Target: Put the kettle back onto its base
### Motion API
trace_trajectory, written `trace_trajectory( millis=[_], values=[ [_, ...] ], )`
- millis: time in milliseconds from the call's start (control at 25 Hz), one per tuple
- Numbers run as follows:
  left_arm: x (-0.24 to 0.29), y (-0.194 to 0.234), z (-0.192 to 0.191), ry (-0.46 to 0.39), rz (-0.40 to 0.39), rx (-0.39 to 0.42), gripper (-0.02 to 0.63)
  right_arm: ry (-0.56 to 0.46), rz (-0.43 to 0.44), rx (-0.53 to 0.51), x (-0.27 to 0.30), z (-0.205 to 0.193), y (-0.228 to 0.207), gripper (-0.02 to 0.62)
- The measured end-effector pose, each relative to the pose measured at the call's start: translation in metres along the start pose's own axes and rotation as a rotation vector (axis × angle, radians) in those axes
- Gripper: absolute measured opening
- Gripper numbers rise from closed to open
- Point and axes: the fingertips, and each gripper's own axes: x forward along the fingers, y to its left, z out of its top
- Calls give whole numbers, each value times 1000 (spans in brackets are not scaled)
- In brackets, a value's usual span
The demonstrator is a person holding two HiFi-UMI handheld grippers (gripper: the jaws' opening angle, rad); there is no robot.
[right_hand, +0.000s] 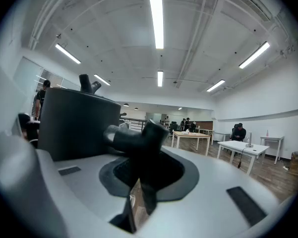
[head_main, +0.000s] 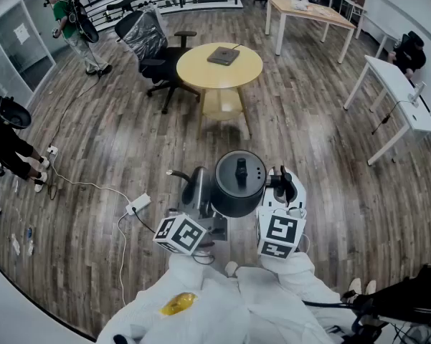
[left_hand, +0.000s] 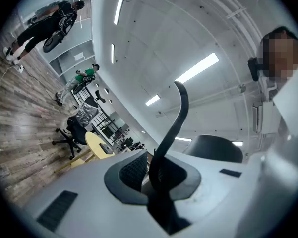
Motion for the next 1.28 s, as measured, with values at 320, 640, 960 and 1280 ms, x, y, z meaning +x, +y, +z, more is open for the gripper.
trace_trajectory(
  millis=[320, 640, 960, 1280],
  values=[
    [10, -4, -3, 15, -2, 7, 43, 2, -9, 12, 4, 0, -9, 71],
    [23, 3, -8, 28, -2, 7, 43, 5, -19, 21, 20, -6, -12, 72],
    [55, 18, -9, 31, -9, 3, 43, 9, -26, 13, 53, -7, -16, 72],
    [100, 52, 1, 33, -5, -14, 43, 12, -24, 3, 110, -1, -6, 71]
  ],
)
